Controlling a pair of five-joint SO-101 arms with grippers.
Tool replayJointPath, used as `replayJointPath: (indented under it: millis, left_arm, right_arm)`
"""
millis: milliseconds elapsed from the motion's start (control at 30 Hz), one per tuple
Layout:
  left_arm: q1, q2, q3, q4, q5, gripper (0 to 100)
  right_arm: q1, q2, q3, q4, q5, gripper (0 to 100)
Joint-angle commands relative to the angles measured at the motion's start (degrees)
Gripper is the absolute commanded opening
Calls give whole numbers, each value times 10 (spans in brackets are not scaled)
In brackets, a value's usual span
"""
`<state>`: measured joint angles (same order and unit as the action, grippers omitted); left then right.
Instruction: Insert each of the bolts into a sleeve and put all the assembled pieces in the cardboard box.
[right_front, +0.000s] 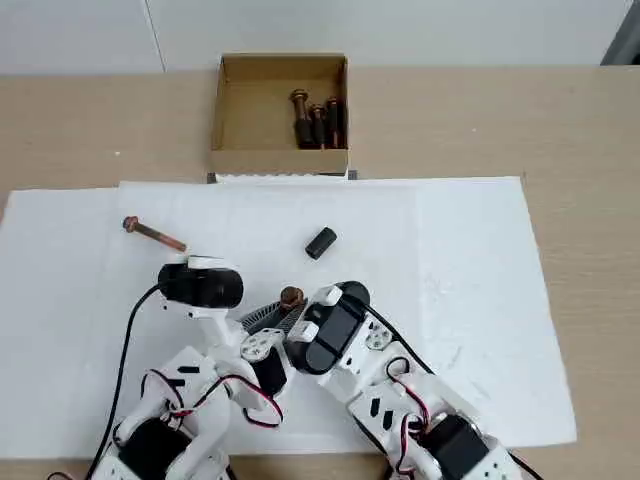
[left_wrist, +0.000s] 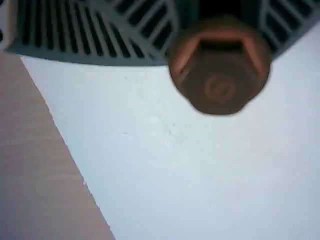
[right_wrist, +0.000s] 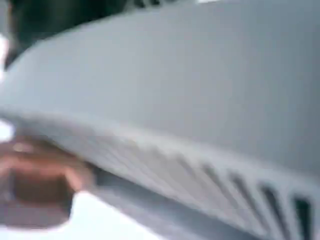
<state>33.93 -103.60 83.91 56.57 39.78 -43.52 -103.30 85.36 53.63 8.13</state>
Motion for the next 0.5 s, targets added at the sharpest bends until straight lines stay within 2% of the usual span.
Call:
replayJointPath:
  millis: [0, 100, 267, 467]
  left_arm:
    - [1, 1, 0, 12, -12, 8]
    - [0, 1, 0, 6, -19, 44]
    - [0, 1, 5, 4, -19, 211]
    - [-4, 1, 0, 4, -23, 228]
  right_arm:
    - [-1, -4, -19, -19, 5, 2]
    - [-1, -4, -19, -19, 5, 2]
    - [-1, -4, -19, -19, 5, 2]
    - [-1, -4, -18, -19, 5, 2]
